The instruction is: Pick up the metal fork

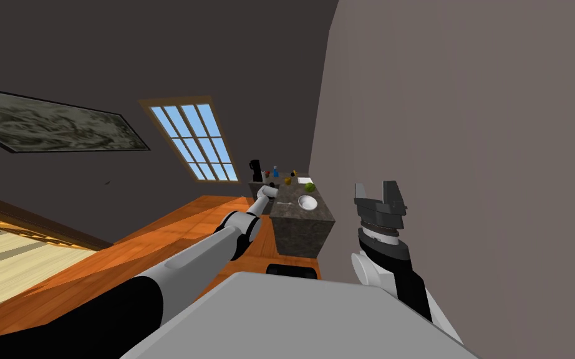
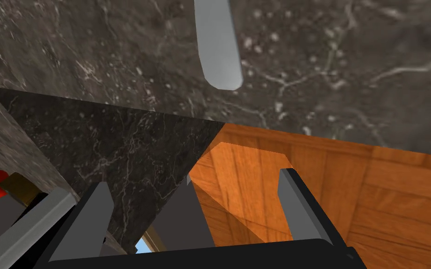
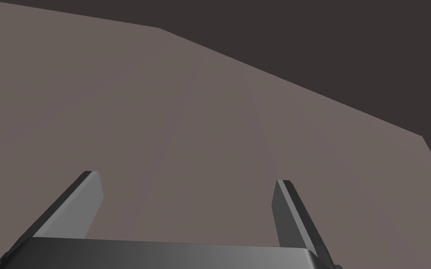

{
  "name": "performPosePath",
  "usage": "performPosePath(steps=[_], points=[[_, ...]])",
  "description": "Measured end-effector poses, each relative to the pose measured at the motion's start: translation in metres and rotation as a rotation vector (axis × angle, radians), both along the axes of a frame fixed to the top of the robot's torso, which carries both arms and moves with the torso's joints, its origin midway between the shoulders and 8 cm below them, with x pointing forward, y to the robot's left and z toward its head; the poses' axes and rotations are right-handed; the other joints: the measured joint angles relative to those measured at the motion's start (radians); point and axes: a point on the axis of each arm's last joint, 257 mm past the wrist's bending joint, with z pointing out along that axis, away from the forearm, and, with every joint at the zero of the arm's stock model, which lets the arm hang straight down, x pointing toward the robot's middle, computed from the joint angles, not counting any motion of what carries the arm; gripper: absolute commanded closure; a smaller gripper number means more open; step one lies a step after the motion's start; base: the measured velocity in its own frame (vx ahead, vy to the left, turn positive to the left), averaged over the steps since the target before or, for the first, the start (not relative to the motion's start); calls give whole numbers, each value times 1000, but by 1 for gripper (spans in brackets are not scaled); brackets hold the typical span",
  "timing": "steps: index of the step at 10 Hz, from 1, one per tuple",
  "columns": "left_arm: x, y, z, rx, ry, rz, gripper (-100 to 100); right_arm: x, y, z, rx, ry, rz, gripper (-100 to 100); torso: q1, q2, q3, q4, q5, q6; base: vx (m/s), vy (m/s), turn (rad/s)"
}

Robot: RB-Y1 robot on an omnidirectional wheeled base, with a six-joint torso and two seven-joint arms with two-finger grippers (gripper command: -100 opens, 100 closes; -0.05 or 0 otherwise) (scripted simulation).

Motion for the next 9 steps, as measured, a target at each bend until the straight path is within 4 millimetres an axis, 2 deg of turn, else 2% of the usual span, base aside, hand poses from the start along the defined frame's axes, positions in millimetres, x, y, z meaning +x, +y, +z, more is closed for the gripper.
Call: performPosePath(steps=[6,9], points=[[-28,-18,-10,-32,149,39,-100,0,0,0,0,0,0,0,3,2,1,0,1,0,36,-43,-3],[-47,-40,-13,-55,243,56,-100,0,0,0,0,0,0,0,-1,0,0,0,0,0,61,-64,-4]])
